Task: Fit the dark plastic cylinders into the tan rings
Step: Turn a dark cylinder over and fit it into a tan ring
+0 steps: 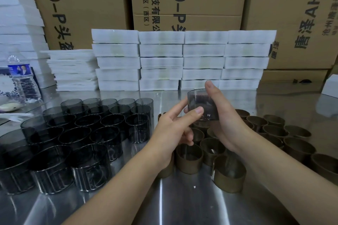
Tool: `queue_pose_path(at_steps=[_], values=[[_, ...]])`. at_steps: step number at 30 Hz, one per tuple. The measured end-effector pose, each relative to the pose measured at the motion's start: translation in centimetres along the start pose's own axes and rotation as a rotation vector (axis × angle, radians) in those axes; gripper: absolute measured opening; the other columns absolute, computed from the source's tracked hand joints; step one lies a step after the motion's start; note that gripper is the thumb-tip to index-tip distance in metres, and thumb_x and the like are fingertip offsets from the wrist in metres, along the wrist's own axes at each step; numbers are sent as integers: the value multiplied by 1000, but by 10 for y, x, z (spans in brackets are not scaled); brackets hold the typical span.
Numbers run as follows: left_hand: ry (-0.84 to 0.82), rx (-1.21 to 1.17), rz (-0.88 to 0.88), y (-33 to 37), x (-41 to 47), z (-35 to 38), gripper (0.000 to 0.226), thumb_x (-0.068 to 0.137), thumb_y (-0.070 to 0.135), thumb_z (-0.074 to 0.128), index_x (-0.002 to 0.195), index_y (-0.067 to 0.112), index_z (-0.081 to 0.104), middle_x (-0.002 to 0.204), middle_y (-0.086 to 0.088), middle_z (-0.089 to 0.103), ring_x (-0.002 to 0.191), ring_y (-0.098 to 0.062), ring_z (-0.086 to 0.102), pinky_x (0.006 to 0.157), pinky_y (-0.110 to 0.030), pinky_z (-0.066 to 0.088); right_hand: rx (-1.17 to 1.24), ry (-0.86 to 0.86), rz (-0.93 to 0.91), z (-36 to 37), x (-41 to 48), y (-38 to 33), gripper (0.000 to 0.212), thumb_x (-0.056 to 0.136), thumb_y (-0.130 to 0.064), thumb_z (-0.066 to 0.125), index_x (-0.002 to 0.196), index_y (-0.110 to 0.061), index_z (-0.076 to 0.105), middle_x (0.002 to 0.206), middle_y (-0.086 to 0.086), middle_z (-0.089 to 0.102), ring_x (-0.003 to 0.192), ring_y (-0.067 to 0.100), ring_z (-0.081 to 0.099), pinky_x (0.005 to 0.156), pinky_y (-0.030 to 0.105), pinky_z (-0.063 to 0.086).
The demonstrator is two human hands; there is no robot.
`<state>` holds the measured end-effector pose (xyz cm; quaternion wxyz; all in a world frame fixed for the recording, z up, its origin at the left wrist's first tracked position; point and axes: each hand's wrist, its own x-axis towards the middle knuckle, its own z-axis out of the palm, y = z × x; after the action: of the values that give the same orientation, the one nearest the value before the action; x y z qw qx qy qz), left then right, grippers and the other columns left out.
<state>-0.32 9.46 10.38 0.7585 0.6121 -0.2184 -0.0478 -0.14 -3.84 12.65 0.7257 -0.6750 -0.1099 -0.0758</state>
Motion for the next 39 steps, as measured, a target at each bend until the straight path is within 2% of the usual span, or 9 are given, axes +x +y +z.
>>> queue_pose_path(at_steps=[6,11,13,17,21,26,31,36,39], values=[[-35,-28,-17,0,1,-1,66,73,41,70,137,38,52,80,9,70,44,-8,47,46,-22,46,12,-39,18,0,0,-1,81,58,-73,58,109,-10,65,88,8,72,87,21,67,94,40,48],[-31,-68,-63,2,1,-3,43,72,41,71,111,55,60,109,8,72,47,-10,52,48,-25,49,-113,14,29,1,1,1,88,54,-84,57,115,-21,67,110,8,71,109,26,64,109,50,37],[-21,-76,-76,2,0,-4,45,72,41,71,113,53,60,112,6,71,48,-11,52,48,-25,49,-110,34,11,2,0,2,81,62,-82,53,116,-23,66,108,3,72,105,20,67,104,44,44],[-18,-83,-76,3,1,-2,61,74,42,67,133,35,53,87,2,68,49,-11,51,47,-24,47,-46,105,-154,3,-1,2,52,71,-67,48,105,-30,62,97,-6,71,81,1,69,66,16,51],[-4,-164,-105,6,0,-1,65,74,48,71,129,20,52,73,2,64,47,-9,49,46,-21,46,-122,111,-381,4,-4,2,27,87,-50,50,111,-40,55,113,-2,62,91,-4,64,71,10,48],[26,-269,-187,10,2,-3,57,82,54,53,120,12,60,66,1,62,48,-7,51,44,-18,46,-405,66,-494,5,-6,7,40,74,-55,61,114,-51,53,121,-8,50,106,1,56,88,11,43],[-39,-285,-258,12,3,-6,71,77,63,53,120,8,64,82,-2,70,55,-7,63,45,-16,49,-492,28,-523,2,-6,10,54,74,-43,69,121,-53,46,122,-14,47,112,-8,50,87,5,40],[-87,-227,-281,10,2,-5,69,65,70,55,100,13,69,74,0,71,59,-8,65,50,-17,51,-550,44,-533,1,-7,10,58,71,-48,72,119,-58,41,122,-24,43,114,-11,47,93,5,38],[-90,-210,-300,9,3,-4,70,65,71,54,103,14,70,78,-1,72,63,-9,67,56,-20,54,-585,80,-549,1,-8,10,55,70,-49,71,116,-56,41,119,-24,46,112,-12,47,90,3,38]])
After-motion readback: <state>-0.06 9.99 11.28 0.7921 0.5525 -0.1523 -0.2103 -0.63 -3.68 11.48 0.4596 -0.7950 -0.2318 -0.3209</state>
